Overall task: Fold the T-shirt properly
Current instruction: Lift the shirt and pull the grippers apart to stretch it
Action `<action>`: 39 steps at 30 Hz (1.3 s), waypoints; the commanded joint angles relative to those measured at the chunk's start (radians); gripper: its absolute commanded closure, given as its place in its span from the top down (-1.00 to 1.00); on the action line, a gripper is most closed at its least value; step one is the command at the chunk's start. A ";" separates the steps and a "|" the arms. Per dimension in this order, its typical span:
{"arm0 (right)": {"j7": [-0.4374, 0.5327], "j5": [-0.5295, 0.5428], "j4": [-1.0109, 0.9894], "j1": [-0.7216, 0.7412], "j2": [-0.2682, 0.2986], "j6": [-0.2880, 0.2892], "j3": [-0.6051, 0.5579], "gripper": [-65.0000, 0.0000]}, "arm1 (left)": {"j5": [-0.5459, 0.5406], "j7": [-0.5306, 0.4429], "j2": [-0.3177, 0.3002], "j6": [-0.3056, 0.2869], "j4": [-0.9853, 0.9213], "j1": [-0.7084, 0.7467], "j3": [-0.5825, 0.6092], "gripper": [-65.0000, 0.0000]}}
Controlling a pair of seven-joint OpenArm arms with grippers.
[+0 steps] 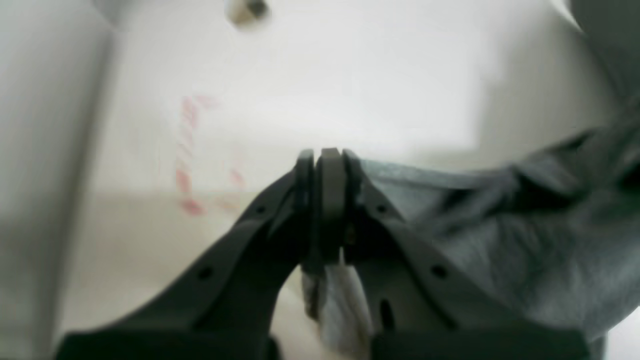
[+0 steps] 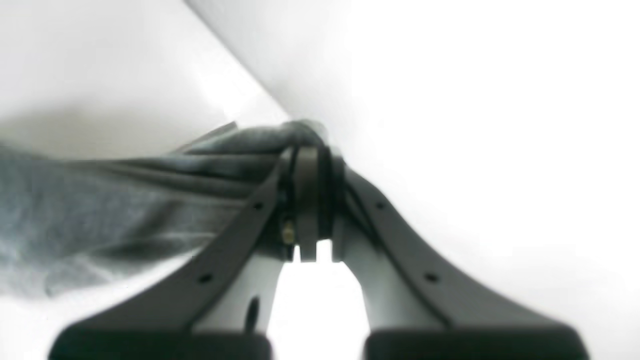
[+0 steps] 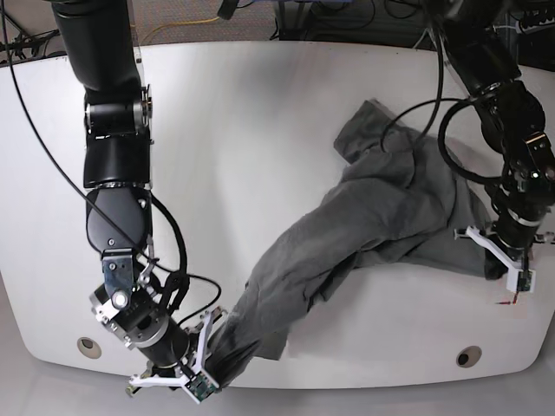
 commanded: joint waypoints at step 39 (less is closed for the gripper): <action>-0.020 0.005 -0.036 0.058 0.165 0.052 0.263 -1.00 | -0.010 0.133 -0.203 -0.158 -0.095 -0.371 -0.189 -1.00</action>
